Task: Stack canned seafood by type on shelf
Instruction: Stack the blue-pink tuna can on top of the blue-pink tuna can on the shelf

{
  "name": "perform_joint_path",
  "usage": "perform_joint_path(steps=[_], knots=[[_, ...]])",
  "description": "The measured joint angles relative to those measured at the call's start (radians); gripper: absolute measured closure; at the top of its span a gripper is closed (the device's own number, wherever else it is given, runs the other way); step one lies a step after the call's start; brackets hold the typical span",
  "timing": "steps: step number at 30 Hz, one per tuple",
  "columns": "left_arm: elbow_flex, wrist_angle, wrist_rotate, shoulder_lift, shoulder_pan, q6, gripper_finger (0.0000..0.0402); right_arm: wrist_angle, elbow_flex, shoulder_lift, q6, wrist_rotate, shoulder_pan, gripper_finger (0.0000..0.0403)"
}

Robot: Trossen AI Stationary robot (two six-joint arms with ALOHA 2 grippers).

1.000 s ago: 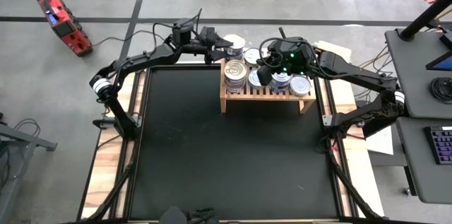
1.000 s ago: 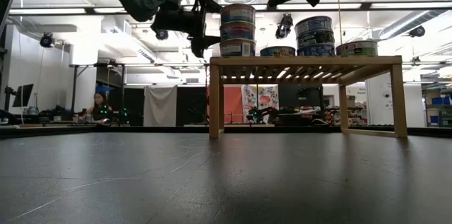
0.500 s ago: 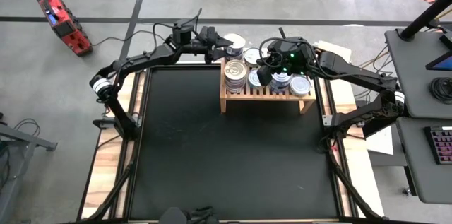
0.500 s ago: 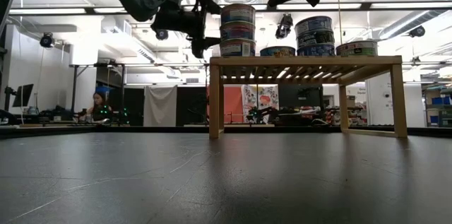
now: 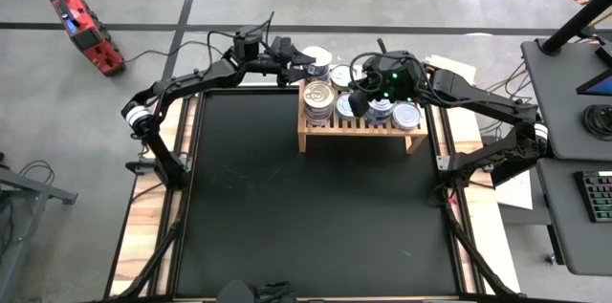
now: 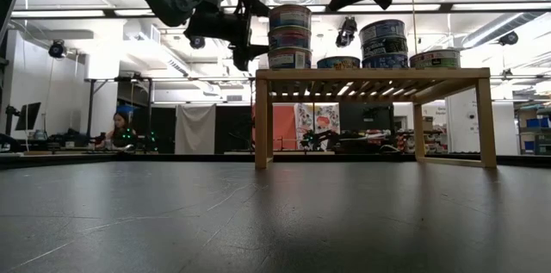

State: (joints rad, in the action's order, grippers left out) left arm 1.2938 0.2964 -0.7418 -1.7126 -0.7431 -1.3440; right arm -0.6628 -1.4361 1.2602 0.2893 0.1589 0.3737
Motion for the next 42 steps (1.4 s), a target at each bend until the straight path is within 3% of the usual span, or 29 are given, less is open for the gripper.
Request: perform_joint_path(steps=[28,42], knots=[[0.000,0.031,0.024,-0.001,0.000,-0.003,0.0066,-0.013,0.000,0.000,0.006,0.028,0.000,0.0390],[0.000,0.037,-0.035,-0.001,0.000,-0.030,0.0061,-0.013,0.000,0.000,0.006,0.043,0.000,0.0390]])
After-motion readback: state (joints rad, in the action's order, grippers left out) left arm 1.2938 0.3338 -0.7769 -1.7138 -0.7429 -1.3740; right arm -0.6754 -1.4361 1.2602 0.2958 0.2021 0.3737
